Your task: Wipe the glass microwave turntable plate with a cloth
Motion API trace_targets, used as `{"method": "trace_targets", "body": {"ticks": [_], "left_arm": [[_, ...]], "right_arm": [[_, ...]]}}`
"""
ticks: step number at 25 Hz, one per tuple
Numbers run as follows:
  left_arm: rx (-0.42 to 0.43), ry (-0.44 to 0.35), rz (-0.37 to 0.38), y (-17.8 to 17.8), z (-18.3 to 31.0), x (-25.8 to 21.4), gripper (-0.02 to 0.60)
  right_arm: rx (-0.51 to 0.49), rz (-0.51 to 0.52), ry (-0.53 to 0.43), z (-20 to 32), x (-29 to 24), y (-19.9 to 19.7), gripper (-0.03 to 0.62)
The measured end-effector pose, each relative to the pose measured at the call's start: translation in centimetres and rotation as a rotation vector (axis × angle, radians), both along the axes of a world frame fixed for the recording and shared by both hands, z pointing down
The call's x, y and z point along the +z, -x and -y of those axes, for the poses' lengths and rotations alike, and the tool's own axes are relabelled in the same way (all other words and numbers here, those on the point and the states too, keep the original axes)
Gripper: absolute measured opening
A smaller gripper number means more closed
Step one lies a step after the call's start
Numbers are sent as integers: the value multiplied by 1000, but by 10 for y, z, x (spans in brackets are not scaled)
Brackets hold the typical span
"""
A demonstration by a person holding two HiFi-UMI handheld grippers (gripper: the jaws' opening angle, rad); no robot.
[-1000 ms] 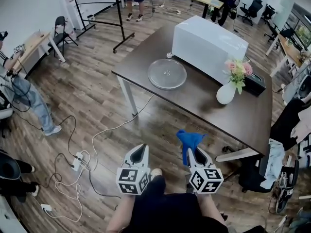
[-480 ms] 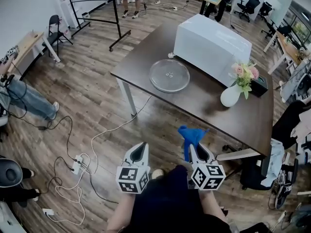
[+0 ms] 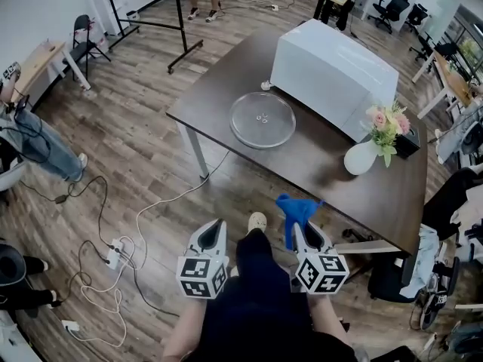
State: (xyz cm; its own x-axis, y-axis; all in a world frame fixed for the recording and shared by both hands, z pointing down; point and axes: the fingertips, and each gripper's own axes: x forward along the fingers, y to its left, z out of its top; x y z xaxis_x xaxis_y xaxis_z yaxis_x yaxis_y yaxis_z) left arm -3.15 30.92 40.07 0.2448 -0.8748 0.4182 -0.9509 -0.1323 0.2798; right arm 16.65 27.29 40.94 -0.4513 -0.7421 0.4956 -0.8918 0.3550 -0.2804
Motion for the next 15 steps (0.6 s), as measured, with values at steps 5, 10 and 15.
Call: {"method": "trace_targets", "body": {"ticks": [5, 10, 15], "left_arm": [[-5, 6, -1, 0, 45, 7, 5], [-12, 7, -7, 5, 104, 6, 5], [-32, -3, 5, 14, 171, 3, 5]], "right_arm": [[-29, 3, -4, 45, 2, 9, 75], [-55, 2, 8, 100, 3, 20, 75], [-86, 8, 5, 166, 2, 31, 74]]}}
